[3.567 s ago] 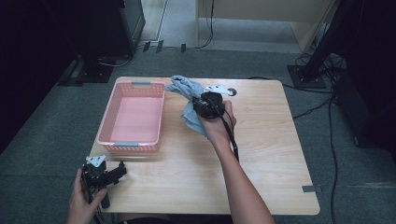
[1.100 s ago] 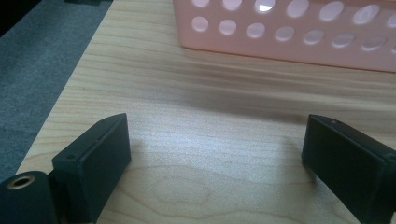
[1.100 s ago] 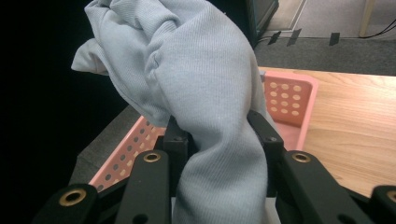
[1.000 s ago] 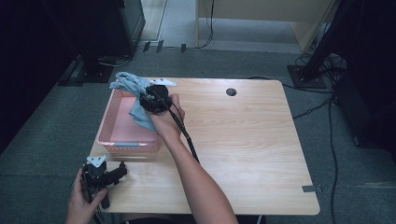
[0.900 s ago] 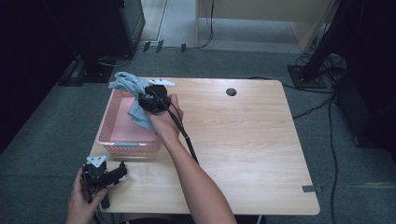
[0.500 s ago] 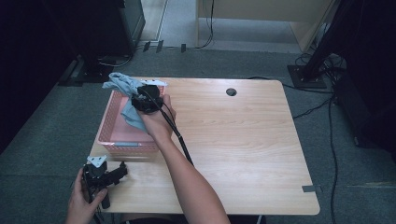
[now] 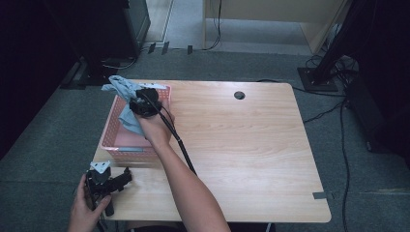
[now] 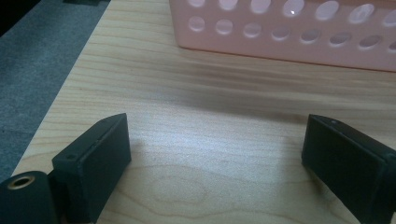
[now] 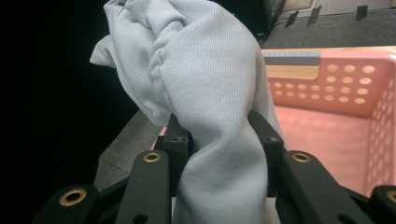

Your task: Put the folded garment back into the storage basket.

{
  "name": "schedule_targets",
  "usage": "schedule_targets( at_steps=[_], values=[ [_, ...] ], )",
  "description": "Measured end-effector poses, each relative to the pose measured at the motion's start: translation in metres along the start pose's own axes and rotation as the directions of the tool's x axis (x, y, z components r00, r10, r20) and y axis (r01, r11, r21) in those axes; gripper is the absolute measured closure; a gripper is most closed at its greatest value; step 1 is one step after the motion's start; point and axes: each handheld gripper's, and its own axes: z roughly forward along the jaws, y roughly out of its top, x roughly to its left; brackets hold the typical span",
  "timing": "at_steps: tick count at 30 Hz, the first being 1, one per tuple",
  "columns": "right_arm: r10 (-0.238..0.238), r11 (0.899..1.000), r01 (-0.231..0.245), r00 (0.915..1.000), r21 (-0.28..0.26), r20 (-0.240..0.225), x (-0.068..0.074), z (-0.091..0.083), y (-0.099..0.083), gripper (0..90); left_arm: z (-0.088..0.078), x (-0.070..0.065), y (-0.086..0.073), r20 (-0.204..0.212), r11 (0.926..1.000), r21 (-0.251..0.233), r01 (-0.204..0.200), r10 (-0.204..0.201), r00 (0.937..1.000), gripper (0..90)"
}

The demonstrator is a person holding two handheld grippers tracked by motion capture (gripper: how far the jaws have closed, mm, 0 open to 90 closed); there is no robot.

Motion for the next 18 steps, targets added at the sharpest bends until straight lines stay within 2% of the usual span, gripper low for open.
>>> schedule_targets(
  at_steps=[4, 7, 14, 18],
  values=[
    [0.004, 1.000, -0.004, 1.0000, -0.005, -0.004, 0.002, 0.002, 0.001, 67.4, 0.000, 0.000, 0.000, 0.000, 1.0000, 0.000, 0.000, 0.000, 1.0000, 8.3],
    [0.026, 1.000, -0.026, 0.9997, -0.012, 0.000, 0.000, 0.004, 0.000, 67.4, 0.000, 0.000, 0.000, 0.001, 1.0000, 0.000, 0.000, 0.000, 1.0000, 8.3],
    [0.079, 0.997, -0.080, 0.9959, 0.014, 0.043, -0.010, 0.018, -0.008, 67.4, 0.000, 0.000, 0.000, 0.001, 1.0000, -0.001, -0.001, 0.001, 1.0000, 8.3],
    [0.107, 0.994, -0.107, 0.9926, 0.006, 0.058, -0.015, 0.026, -0.014, 67.3, 0.000, 0.000, 0.000, 0.000, 1.0000, 0.000, -0.002, 0.002, 1.0000, 8.3]
  ],
)
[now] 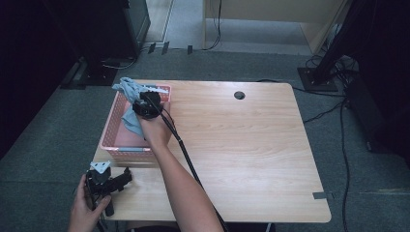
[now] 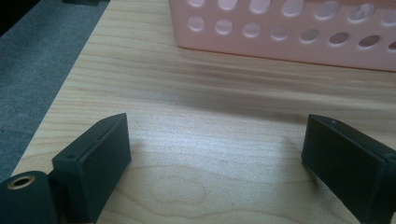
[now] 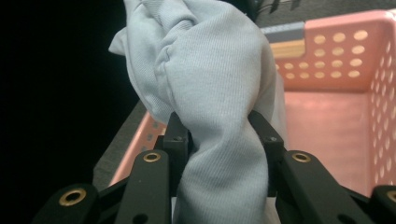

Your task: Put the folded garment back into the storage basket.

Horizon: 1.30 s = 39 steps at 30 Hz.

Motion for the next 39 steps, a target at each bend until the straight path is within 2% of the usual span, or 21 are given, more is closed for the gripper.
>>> schedule_targets(
  at_steps=[3, 9, 15, 22, 26, 28, 29, 31, 33, 35, 37, 38, 39],
  values=[
    [-0.004, 1.000, 0.004, 0.9995, 0.007, 0.030, -0.002, 0.006, -0.004, 67.3, 0.000, 0.000, 0.000, 0.001, 1.0000, 0.000, 0.001, -0.001, 1.0000, 8.3],
    [-0.022, 0.999, 0.019, 0.9979, 0.039, 0.062, -0.008, 0.019, -0.012, 67.0, 0.000, 0.000, 0.000, 0.001, 1.0000, 0.000, 0.002, -0.002, 1.0000, 8.3],
    [-0.060, 0.997, 0.056, 0.9945, 0.048, 0.085, -0.010, 0.028, -0.016, 66.7, 0.000, 0.000, 0.000, 0.003, 1.0000, 0.001, -0.001, 0.001, 1.0000, 8.3],
    [-0.141, 0.987, 0.128, 0.9811, 0.099, 0.133, -0.007, 0.038, -0.020, 66.4, 0.000, 0.000, 0.000, 0.004, 1.0000, 0.000, -0.001, 0.001, 1.0000, 8.3],
    [-0.207, 0.970, 0.184, 0.9673, 0.156, 0.147, -0.003, 0.043, -0.023, 65.7, 0.000, 0.000, 0.000, 0.005, 1.0000, -0.001, -0.001, 0.001, 1.0000, 8.3],
    [-0.227, 0.964, 0.201, 0.9637, 0.177, 0.141, -0.002, 0.045, -0.025, 64.9, 0.000, 0.000, 0.000, 0.005, 1.0000, 0.000, -0.002, 0.002, 1.0000, 8.3],
    [-0.235, 0.961, 0.209, 0.9629, 0.184, 0.134, -0.002, 0.045, -0.025, 64.1, 0.000, 0.000, 0.000, 0.005, 1.0000, 0.000, -0.002, 0.002, 1.0000, 8.3],
    [-0.232, 0.958, 0.207, 0.9667, 0.199, 0.108, -0.002, 0.046, -0.025, 59.7, 0.000, 0.000, 0.000, 0.005, 1.0000, 0.000, -0.004, 0.004, 1.0000, 8.3],
    [-0.209, 0.957, 0.192, 0.9761, 0.216, 0.059, -0.003, 0.045, -0.024, 51.3, 0.000, 0.000, 0.000, 0.005, 1.0000, 0.001, -0.004, 0.004, 1.0000, 8.3],
    [-0.161, 0.962, 0.158, 0.9869, 0.222, -0.005, -0.005, 0.043, -0.021, 40.0, 0.000, 0.000, 0.000, 0.005, 1.0000, 0.000, -0.003, 0.003, 1.0000, 8.3],
    [-0.094, 0.970, 0.110, 0.9920, 0.218, -0.084, -0.009, 0.040, -0.017, 27.6, 0.000, 0.000, 0.000, 0.005, 1.0000, 0.000, -0.003, 0.003, 1.0000, 8.3],
    [-0.051, 0.972, 0.079, 0.9904, 0.222, -0.128, -0.011, 0.039, -0.015, 23.0, 0.000, 0.000, 0.000, 0.006, 1.0000, 0.000, -0.004, 0.004, 1.0000, 8.3],
    [-0.027, 0.967, 0.072, 0.9833, 0.246, -0.180, -0.013, 0.038, -0.014, 16.7, 0.000, 0.000, 0.000, 0.005, 1.0000, 0.000, -0.004, 0.004, 1.0000, 8.3]
  ],
)
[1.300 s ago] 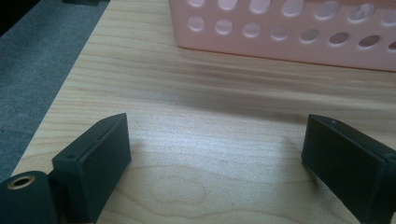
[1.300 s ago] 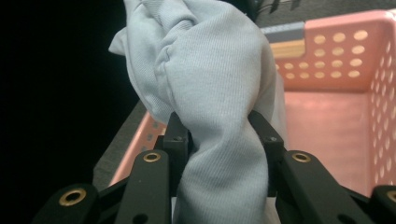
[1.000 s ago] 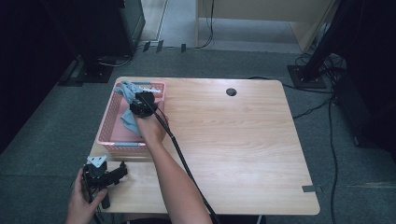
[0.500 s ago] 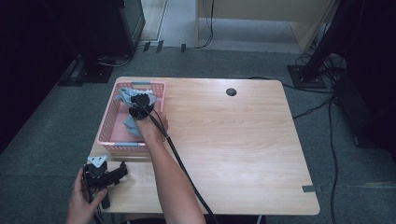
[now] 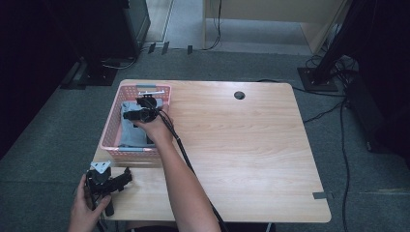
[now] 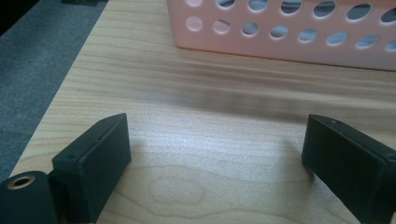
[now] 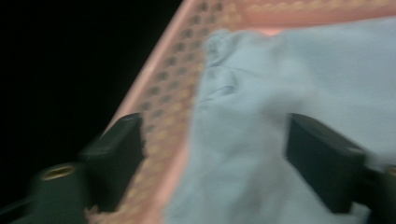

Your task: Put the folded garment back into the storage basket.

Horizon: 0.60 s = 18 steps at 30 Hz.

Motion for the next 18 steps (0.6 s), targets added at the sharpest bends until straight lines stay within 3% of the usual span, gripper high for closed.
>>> schedule_targets(
  at_steps=[2, 6, 8, 12, 14, 18],
  values=[
    [-0.008, 1.000, 0.007, 0.9993, -0.001, -0.038, -0.001, -0.003, 0.000, 12.1, 0.000, 0.000, 0.000, 0.000, 1.0000, 0.000, -0.001, 0.001, 1.0000, 8.3],
    [-0.057, 0.998, 0.057, 0.9976, -0.011, -0.038, 0.002, -0.010, 0.000, 5.7, 0.000, 0.000, 0.000, 0.000, 1.0000, 0.000, 0.001, -0.001, 1.0000, 8.3],
    [-0.075, 0.997, 0.074, 0.9967, -0.018, -0.031, 0.005, -0.014, 0.000, 0.9, 0.000, 0.000, 0.000, 0.000, 1.0000, 0.000, 0.001, -0.001, 1.0000, 8.3],
    [-0.108, 0.993, 0.108, 0.9942, -0.050, -0.002, 0.013, -0.023, -0.001, 0.0, 0.000, 0.000, 0.000, -0.002, 1.0000, -0.001, 0.003, -0.003, 1.0000, 8.3],
    [-0.135, 0.989, 0.134, 0.9909, -0.060, 0.000, 0.017, -0.027, -0.003, 0.0, 0.000, -0.001, 0.000, -0.004, 1.0000, 0.000, 0.004, -0.004, 1.0000, 8.3],
    [-0.197, 0.977, 0.200, 0.9790, -0.071, 0.054, 0.022, -0.032, -0.009, 0.0, 0.000, -0.001, 0.000, -0.004, 1.0000, 0.000, 0.004, -0.004, 1.0000, 8.3]
  ],
)
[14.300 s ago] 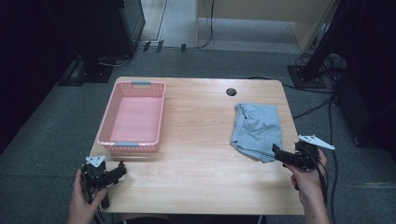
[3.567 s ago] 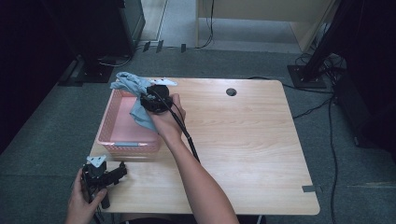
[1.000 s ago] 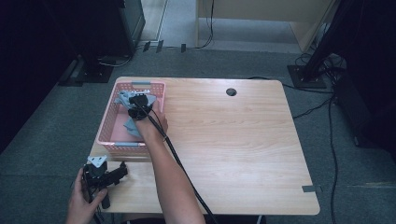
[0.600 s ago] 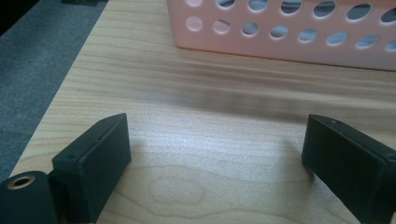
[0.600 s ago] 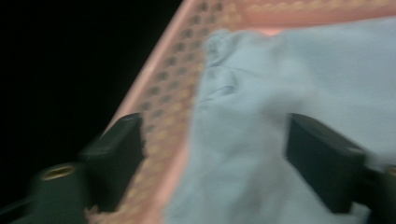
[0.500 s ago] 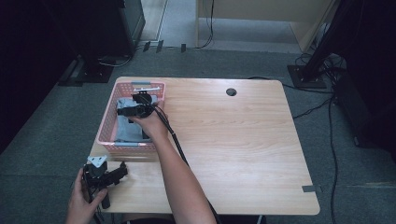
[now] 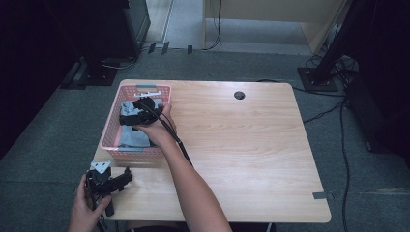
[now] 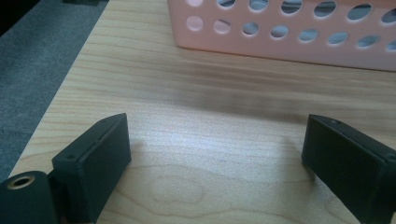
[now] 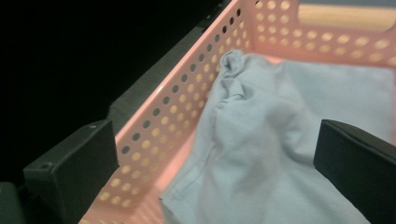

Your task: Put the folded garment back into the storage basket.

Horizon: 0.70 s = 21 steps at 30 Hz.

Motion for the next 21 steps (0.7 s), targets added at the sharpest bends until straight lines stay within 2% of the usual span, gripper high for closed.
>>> schedule_targets(
  at_steps=[2, 13, 21],
  values=[
    [-0.021, 1.000, 0.021, 0.9997, -0.004, 0.009, 0.000, -0.003, -0.003, 0.0, 0.000, 0.000, 0.000, 0.000, 1.0000, 0.001, -0.001, 0.001, 1.0000, 8.3],
    [-0.016, 0.997, 0.020, 0.9986, -0.078, 0.051, -0.017, -0.035, -0.013, 0.0, 0.000, 0.000, 0.000, 0.000, 1.0000, 0.001, -0.002, 0.002, 1.0000, 8.3],
    [-0.010, 0.996, 0.017, 0.9970, -0.091, 0.077, -0.034, -0.056, -0.020, 0.0, 0.000, 0.000, 0.000, 0.000, 1.0000, 0.001, 0.000, 0.000, 1.0000, 8.3]
  ],
)
